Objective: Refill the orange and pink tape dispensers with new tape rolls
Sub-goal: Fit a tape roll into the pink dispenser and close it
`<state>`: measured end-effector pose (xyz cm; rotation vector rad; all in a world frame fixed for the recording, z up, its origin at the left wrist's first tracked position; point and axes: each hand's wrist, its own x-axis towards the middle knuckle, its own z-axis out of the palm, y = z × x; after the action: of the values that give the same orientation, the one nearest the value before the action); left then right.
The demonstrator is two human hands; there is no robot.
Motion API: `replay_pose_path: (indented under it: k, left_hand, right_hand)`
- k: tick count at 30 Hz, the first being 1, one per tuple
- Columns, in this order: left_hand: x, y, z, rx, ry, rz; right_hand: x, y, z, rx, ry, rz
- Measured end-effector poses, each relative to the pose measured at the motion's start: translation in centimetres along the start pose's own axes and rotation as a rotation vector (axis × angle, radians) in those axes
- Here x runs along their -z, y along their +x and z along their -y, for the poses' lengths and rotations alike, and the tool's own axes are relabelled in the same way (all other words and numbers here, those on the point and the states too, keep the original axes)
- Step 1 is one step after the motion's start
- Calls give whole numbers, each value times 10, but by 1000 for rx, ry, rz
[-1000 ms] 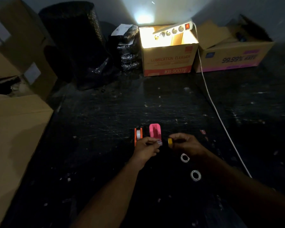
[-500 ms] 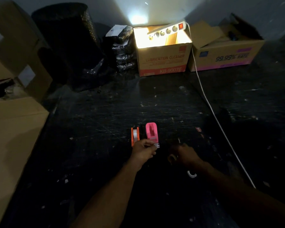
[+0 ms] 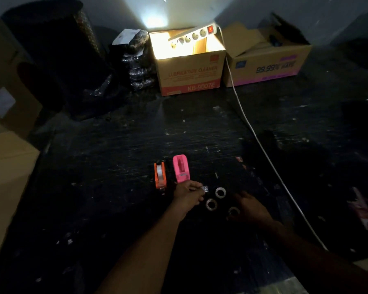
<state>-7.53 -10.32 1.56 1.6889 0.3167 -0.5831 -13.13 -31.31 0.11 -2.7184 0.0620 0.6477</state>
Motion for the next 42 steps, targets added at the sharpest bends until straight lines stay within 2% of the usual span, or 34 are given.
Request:
replay_pose_path:
  k: [2,5,7,10,12,16,19,29,36,42]
  left_hand:
    - [-5,-3,-1,0,1,12]
    - [-4,-5,-8,-28,-9,19]
    - [2,-6,-14,-36,-22,34]
    - [13,-6,-26,-50,-62,53]
    - [18,-6,-35,-65,-83,63]
    - [29,-10,-55,-84,-112,92]
    - [37,-10,-61,-110,-118,74]
    - [48,-3,-55,-146,-100,-62]
    - [50,3,-55,-150,-101,-47]
    - [49,11,-55,-218,-21,-132]
  right_hand:
    - [-2,-5,-1,-16,64,14]
    - [5,-3,2,-30,221,-94]
    - [19,1,8,-72,451,-155]
    - [46,10,28,-80,957,-171]
    - [63,14,48,-32,1116,-142]
    - [78,24,75,58,1229,-44]
    - [77,32,85,36,1277,36]
    - [72,46,103,109,1318,45]
    - [71,56,101,106,1323,80]
    - [71,67,106,167,1285,43]
